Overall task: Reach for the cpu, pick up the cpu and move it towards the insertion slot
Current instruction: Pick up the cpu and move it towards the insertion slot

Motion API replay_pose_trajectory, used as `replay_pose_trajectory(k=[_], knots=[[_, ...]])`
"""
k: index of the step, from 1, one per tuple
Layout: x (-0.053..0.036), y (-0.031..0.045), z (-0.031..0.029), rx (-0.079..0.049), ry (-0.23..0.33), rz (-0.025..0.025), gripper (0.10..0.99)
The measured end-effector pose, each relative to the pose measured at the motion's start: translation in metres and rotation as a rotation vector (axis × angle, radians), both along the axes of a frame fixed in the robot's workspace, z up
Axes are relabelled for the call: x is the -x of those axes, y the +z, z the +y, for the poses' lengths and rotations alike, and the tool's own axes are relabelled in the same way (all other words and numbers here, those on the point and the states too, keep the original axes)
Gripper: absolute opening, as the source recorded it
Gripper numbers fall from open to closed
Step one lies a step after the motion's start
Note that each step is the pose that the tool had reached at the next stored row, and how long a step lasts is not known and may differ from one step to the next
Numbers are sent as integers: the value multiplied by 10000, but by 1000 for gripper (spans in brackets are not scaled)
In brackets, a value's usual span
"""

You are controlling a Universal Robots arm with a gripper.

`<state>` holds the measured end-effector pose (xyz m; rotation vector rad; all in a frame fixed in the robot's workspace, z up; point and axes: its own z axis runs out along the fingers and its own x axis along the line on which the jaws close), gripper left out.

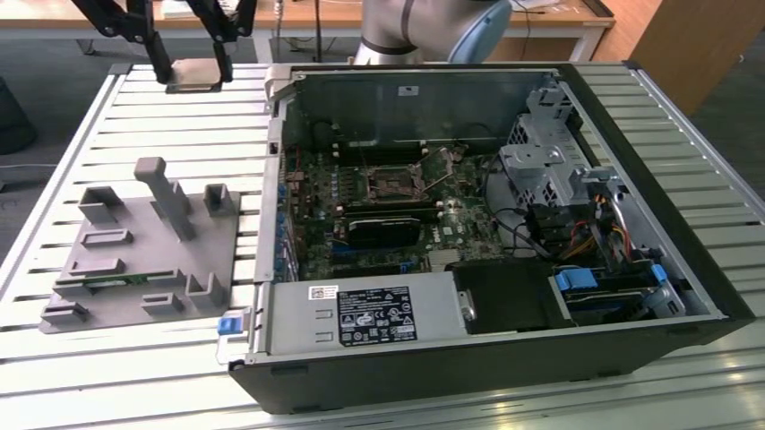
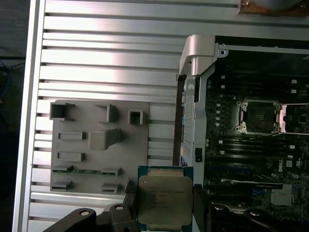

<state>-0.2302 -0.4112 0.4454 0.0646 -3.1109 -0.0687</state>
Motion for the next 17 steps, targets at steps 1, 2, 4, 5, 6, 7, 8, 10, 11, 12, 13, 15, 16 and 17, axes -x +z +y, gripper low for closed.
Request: replay_pose_trajectory(k=[1,2,4,5,6,7,8,10,11,12,13,15,16,17], knots=[[-21,0,0,0,1,5,541],[-43,1,0,0,0,10,541],[-91,0,0,1,0,22,541],[-115,1,0,2,0,27,541],[-137,0,0,1,0,31,541],[-162,0,0,0,0,36,541],[-189,0,0,0,0,40,541],[-245,0,0,0,0,50,541],[-269,0,0,1,1,54,541],[-292,0,0,0,0,57,541],[-317,0,0,0,0,60,541],[-369,0,0,0,0,66,541],[-391,0,0,0,0,67,541],[-417,0,0,0,0,68,541]])
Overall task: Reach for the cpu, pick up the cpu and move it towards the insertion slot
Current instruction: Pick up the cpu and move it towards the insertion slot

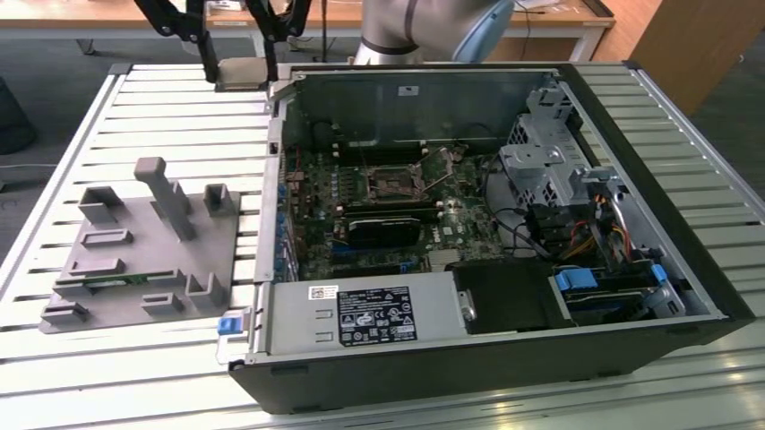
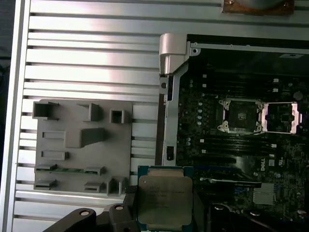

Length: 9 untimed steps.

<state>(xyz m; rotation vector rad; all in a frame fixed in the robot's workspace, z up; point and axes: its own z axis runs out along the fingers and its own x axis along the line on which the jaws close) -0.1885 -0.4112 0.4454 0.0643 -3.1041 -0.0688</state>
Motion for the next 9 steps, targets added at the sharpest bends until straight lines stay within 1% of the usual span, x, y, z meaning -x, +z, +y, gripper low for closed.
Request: replay_pose_trajectory(k=[4,5,9], knots=[[-123,0,0,0,0,11,541],[-242,0,0,1,0,27,541],[-356,0,0,1,0,38,541]])
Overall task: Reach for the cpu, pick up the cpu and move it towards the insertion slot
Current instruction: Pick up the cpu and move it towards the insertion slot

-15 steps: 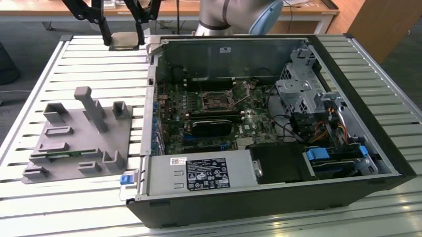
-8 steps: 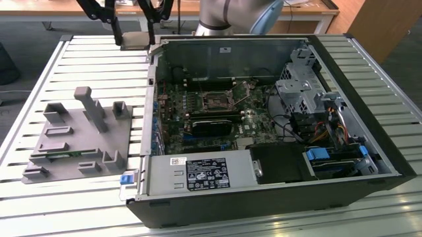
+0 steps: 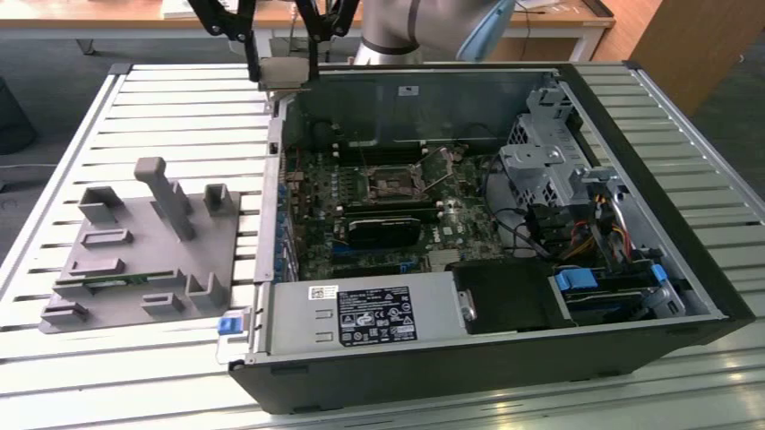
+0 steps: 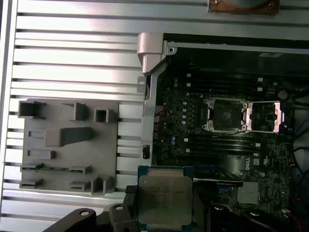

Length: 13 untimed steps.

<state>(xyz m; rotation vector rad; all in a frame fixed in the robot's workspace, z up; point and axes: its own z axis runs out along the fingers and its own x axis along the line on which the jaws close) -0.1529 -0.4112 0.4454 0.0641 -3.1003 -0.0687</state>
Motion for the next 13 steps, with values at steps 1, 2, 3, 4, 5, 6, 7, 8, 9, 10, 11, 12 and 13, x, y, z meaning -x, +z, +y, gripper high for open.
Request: replay_pose_trajectory(k=[1,2,3,4,5,6,7,8,9,10,11,12,13], knots=[[-31,-1,2,-1,0,0,541],[-62,-2,6,0,0,0,541],[-101,-4,14,0,-1,1,541],[-147,-7,26,-1,0,0,541],[-184,-10,38,-1,0,0,541],[-219,-13,53,-4,0,0,541],[-251,-16,70,-6,-1,0,541],[-281,-19,89,-7,0,0,541],[-302,-22,117,-8,-1,1,541],[-330,-28,182,-9,-1,-1,541],[-342,-31,216,-8,0,0,541],[-352,-33,250,-7,0,0,541],[-357,-37,282,-8,0,-6,541]])
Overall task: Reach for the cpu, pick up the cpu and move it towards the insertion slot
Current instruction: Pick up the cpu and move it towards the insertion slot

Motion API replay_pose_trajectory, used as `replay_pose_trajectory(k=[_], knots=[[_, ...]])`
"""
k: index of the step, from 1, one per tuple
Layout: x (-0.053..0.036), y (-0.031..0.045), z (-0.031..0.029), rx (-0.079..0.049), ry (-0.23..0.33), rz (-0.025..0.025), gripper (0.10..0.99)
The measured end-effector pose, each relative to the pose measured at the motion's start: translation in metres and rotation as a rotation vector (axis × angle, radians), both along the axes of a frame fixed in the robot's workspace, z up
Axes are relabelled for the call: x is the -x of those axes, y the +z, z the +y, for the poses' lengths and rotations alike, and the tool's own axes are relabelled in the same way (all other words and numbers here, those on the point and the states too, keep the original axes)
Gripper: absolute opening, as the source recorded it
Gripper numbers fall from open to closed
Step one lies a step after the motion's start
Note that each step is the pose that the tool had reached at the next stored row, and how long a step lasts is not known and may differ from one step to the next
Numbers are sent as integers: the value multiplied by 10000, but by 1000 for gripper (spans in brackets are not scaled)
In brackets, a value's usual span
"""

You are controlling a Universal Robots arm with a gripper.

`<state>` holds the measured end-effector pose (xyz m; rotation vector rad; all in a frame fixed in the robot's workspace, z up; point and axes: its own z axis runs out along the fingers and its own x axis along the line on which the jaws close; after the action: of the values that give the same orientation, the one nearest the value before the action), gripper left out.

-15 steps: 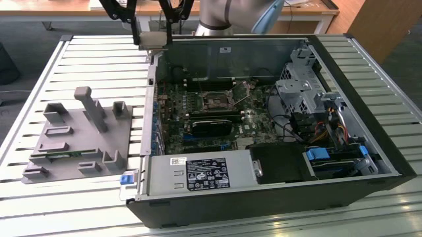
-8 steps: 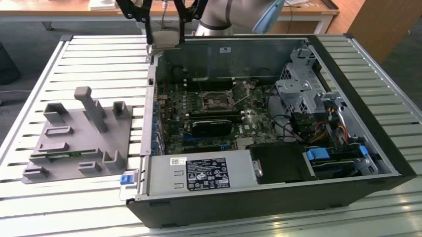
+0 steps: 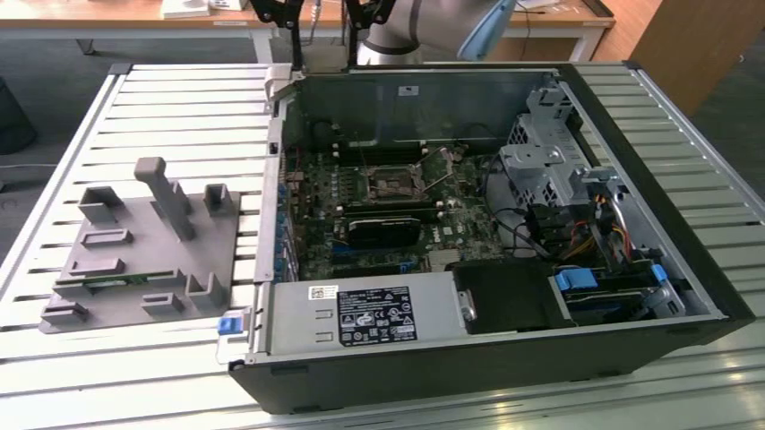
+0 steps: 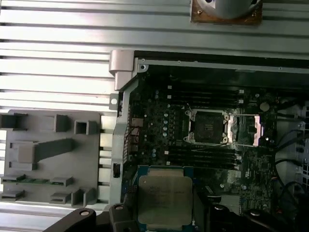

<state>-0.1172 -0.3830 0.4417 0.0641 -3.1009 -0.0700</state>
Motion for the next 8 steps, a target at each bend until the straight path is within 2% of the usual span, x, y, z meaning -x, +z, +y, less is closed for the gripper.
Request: replay_pose_trajectory(k=[2,3,4,7,8], knots=[[-8,-6,61,0,-1,-31,541],[-10,-8,87,0,0,-86,541],[-11,-10,111,-1,1,-178,541],[-11,-12,168,-3,-1,-587,541],[-22,-14,190,0,-1,-643,541]])
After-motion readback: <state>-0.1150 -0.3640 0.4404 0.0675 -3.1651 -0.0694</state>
